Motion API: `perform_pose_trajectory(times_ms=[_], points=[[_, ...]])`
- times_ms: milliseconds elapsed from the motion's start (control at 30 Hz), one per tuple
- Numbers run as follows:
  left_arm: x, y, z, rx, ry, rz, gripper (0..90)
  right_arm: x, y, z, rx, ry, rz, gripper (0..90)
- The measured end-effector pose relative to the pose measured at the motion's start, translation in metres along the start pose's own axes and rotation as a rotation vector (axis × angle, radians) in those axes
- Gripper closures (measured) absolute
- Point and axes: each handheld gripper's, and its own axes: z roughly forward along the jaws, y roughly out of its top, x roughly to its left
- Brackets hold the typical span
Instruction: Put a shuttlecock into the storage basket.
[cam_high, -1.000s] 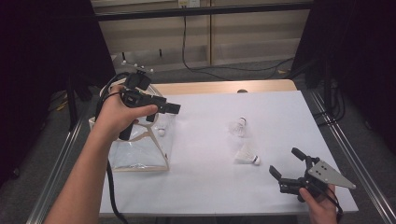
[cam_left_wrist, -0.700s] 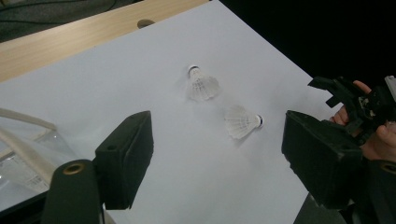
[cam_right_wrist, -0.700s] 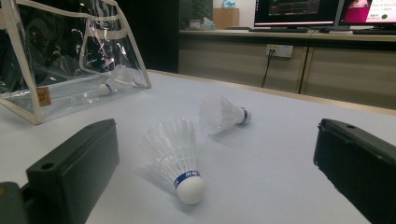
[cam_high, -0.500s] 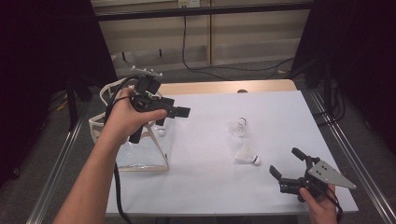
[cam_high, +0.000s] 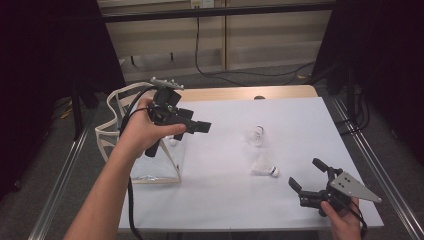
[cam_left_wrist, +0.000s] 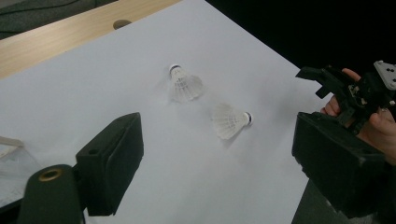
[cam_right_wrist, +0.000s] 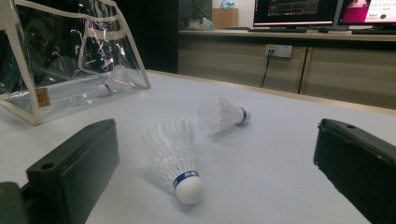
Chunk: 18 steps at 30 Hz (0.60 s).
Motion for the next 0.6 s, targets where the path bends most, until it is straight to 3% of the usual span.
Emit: perform_pose_trajectory(times_ms=[200, 600], points=[[0.001, -0.005, 0.009, 0.02, -0.007, -0.021, 14.8, 0.0, 0.0, 0.0, 0.002, 0.001, -0.001, 0.0], [-0.005, -0.012, 0.022, 0.028, -0.041, 0.009, 12.3, 0.0, 0.0, 0.0, 0.001, 0.001, -0.001, 0.0]])
